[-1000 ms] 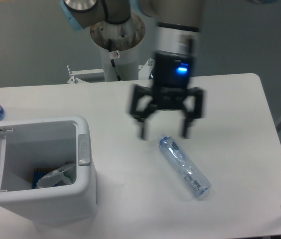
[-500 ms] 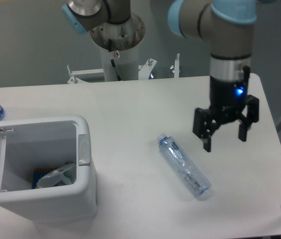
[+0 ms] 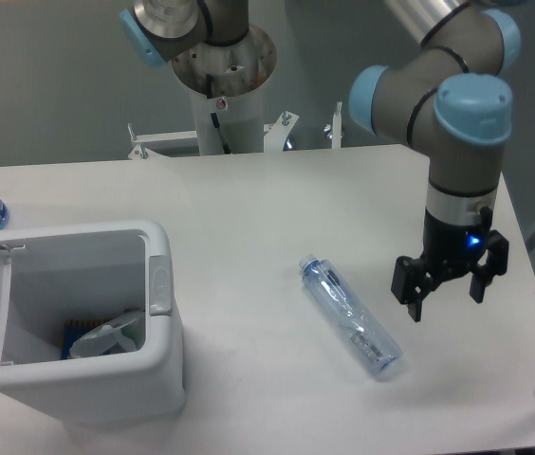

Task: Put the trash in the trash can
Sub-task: 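Move the open gripper back over the clear water bottle, then lower the gripper onto the bottle's cap end and close on it, then lift the bottle and carry it over the trash bin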

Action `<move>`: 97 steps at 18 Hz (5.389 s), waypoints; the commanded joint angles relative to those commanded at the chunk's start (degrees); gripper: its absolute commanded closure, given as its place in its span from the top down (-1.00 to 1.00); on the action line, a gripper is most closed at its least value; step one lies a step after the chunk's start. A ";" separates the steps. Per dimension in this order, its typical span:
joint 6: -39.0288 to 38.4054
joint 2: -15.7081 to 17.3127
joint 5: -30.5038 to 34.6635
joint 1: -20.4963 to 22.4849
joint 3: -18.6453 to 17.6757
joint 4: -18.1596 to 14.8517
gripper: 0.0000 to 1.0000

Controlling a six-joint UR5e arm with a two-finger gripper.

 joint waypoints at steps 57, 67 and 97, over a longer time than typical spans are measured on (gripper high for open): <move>-8.44 -10.03 7.74 -6.50 -1.32 3.96 0.27; -9.05 -6.42 3.70 -6.33 2.37 3.95 0.26; -16.35 8.78 -22.59 -10.36 14.68 6.86 0.18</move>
